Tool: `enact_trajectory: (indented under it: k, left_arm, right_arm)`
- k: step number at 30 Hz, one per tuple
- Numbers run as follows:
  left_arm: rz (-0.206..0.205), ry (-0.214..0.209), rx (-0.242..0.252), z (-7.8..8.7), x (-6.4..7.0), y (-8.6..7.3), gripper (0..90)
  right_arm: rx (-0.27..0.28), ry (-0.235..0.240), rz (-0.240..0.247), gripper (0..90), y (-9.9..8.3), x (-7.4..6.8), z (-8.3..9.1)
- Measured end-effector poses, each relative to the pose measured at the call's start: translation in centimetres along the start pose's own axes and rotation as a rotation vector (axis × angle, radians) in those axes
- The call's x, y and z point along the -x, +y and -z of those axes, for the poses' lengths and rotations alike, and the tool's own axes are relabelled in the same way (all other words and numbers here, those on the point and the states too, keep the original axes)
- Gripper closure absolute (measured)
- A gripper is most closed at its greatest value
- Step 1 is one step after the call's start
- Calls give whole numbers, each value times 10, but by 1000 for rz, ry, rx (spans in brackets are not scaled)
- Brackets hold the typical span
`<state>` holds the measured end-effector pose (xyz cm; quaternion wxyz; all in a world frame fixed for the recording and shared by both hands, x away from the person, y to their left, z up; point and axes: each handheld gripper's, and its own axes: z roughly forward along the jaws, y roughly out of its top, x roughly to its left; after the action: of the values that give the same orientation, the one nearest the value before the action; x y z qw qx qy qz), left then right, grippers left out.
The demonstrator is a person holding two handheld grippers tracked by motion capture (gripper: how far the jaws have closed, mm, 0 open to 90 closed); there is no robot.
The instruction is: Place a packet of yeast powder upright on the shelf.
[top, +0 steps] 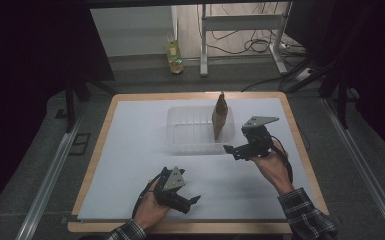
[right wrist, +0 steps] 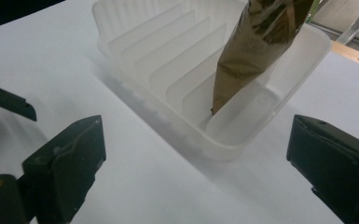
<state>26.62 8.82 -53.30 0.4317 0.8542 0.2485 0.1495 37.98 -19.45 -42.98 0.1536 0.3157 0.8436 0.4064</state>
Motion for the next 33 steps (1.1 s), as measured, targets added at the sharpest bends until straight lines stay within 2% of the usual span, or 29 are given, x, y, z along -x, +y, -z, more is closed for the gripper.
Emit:
enact_trajectory:
  k: [6, 17, 25, 33]
  left_arm:
    - [-14, 5, 5, -1, 0, 0, 7]
    - [-10, 13, 11, 1, -2, -2, 1]
    - [-15, 30, 19, 9, 1, 0, 1]
    - [21, 45, 31, 21, -1, -3, 1]
  right_arm:
    - [5, -8, 10, 0, -10, 0, 9]
    - [26, -20, 23, 0, -29, -4, 29]
    - [37, -3, 5, 0, -47, -6, 42]
    - [34, 2, -12, 0, -67, -9, 51]
